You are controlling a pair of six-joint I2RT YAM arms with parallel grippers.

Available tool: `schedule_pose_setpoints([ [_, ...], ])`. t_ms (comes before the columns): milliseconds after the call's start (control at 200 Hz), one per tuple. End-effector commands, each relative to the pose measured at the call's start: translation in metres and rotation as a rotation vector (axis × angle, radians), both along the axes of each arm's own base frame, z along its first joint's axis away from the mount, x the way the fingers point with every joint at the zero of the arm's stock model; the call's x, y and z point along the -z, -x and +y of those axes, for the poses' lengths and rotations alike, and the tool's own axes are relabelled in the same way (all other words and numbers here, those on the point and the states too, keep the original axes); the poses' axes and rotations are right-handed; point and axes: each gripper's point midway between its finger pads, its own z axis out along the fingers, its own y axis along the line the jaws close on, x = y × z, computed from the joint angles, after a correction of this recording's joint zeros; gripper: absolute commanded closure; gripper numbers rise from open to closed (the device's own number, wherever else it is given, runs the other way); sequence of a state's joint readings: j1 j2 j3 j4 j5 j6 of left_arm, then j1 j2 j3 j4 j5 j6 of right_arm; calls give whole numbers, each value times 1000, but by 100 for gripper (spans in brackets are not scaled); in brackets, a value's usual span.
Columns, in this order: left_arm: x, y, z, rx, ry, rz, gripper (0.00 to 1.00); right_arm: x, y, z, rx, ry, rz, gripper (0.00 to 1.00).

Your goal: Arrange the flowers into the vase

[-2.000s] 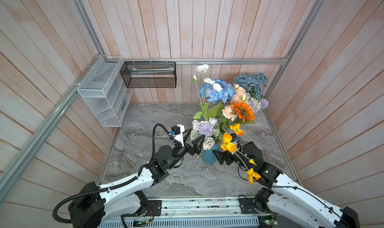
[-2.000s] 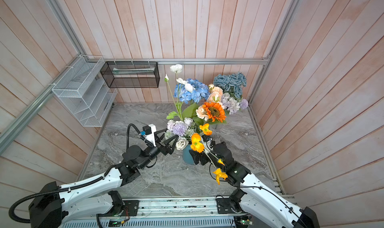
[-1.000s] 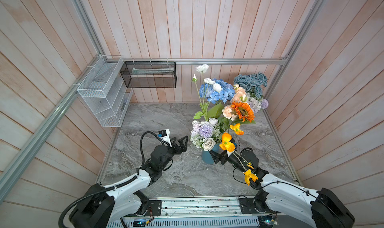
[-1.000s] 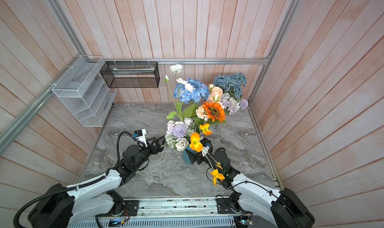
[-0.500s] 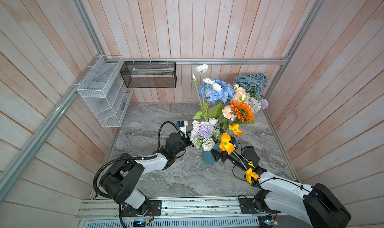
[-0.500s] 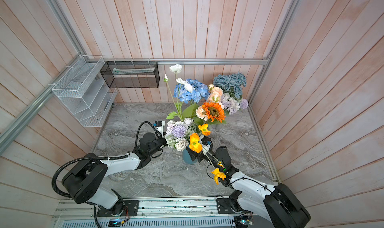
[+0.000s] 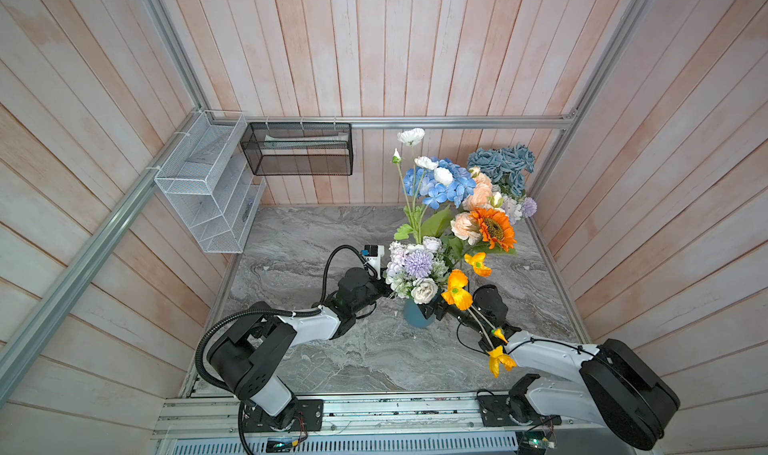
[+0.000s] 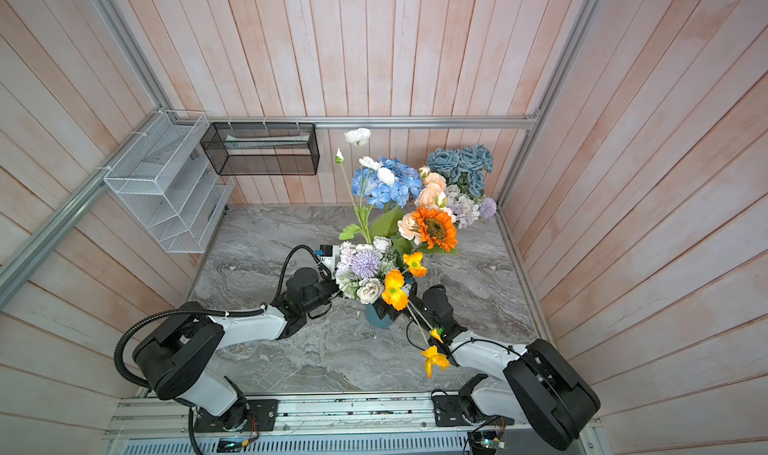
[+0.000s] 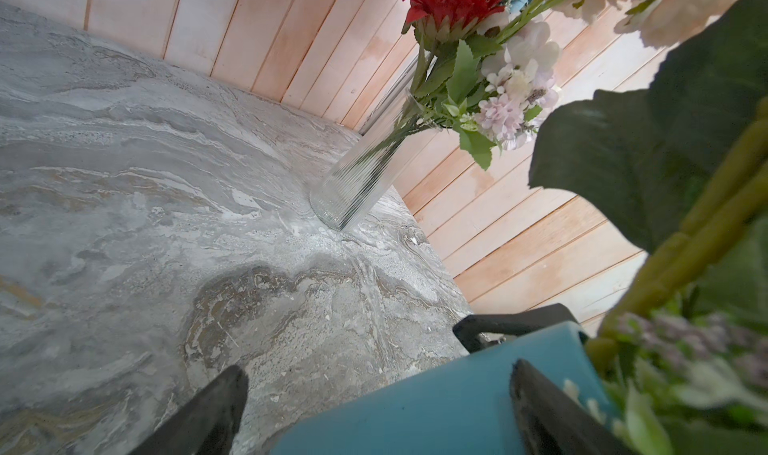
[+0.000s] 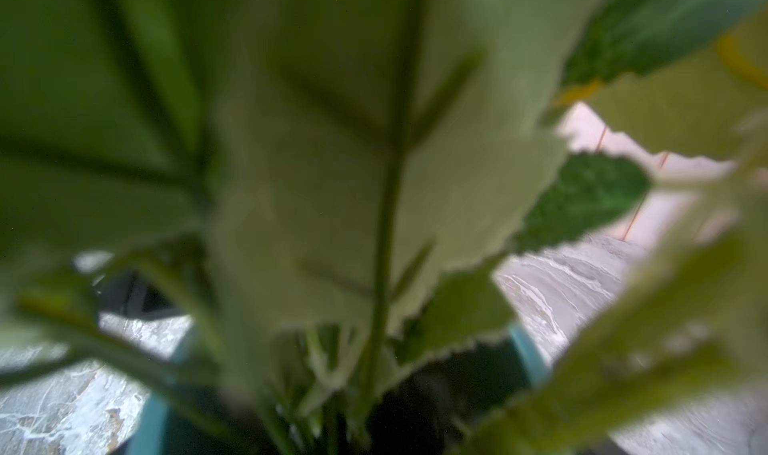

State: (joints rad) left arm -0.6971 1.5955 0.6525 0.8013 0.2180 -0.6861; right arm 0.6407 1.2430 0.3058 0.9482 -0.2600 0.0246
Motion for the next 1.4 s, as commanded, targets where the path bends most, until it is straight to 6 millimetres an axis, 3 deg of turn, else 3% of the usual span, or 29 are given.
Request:
schedule_pose_setpoints([
  [0, -15, 9, -6, 36, 21, -34, 0, -14, -4, 5, -16, -22, -35, 14],
  [75, -16, 9, -3, 25, 24, -35, 0, -12, -5, 7, -17, -19, -33, 35],
  [130, -18, 9, 1, 16, 26, -39, 0, -12, -6, 7, -16, -17, -33, 43],
  [265, -25, 0, 28, -70, 19, -47, 0, -15, -8, 9, -17, -21, -41, 49],
  [500, -39, -20, 135, -378, -96, -86, 0, -50, -27, 22, -14, -38, -135, 52],
  [615, -35, -15, 176, -482, -108, -71, 0, -71, -44, 33, -5, -45, -193, 53],
  [720, -28, -5, 197, -547, -106, -58, 0, -82, -60, 44, -3, -53, -233, 54],
  [865, -18, 6, 209, -581, -85, -41, 0, -99, -82, 57, -2, -91, -285, 54],
  [1070, -9, 9, 208, -571, -71, -16, 0, -116, -128, 62, 47, -162, -369, 54],
  [1185, -5, 8, 206, -560, -77, -5, 0, -117, -152, 73, 46, -172, -399, 54],
  [1395, -3, 10, 205, -555, -77, 2, 0, -115, -179, 91, 40, -226, -442, 53],
])
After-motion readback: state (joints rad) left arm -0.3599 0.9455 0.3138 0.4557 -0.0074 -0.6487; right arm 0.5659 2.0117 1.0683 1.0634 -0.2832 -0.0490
